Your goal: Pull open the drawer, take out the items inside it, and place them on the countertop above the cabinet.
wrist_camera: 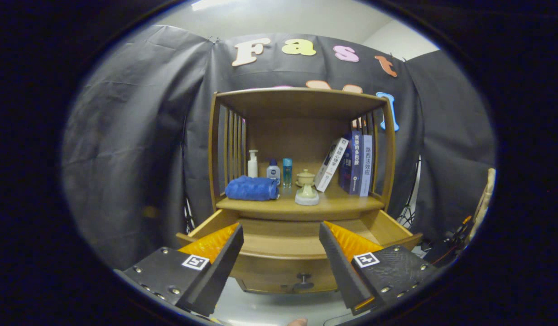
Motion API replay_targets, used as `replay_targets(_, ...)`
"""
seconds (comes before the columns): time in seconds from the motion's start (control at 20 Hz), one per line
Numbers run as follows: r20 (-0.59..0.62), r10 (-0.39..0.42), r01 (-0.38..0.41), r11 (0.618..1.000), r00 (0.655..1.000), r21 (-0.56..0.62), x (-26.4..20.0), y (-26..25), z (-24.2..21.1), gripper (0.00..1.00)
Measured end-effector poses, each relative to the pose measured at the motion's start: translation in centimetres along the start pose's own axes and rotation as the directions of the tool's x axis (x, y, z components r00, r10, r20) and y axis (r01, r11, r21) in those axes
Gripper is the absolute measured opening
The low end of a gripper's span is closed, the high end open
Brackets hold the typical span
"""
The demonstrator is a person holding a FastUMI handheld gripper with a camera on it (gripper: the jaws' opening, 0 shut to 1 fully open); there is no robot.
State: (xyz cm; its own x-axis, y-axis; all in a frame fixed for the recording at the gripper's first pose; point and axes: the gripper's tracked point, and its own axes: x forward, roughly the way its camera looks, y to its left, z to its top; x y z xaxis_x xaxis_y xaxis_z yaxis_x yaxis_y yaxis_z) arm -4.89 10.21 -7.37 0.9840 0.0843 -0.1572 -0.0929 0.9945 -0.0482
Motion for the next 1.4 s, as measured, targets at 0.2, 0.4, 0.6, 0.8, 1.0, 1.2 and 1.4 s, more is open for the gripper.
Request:
replay_targets(0.2,-0.033,-0.039,0.039,0.999,0.999,-0.004,0.4,-1.4,-5.1,1.00)
replay_targets(0.4,-0.098,-0.064,0.068,0.997,0.993,0.040,1.6,-2.8,-9.1,1.00)
replay_targets(0.6,-0.144,-0.084,0.093,0.994,0.986,0.054,3.9,-4.2,-11.3,1.00)
replay_targets(0.8,-0.081,-0.105,0.107,0.994,0.991,0.012,5.0,-4.6,-11.6,1.00)
replay_targets(1.0,-0.050,-0.103,0.103,0.995,0.993,-0.003,6.6,-4.4,-11.8,0.99)
replay_targets(1.2,-0.031,-0.092,0.091,0.996,0.995,-0.018,9.2,-4.8,-11.7,0.99)
replay_targets(1.4,-0.028,-0.089,0.089,0.996,0.996,0.012,11.7,-4.9,-10.8,0.98)
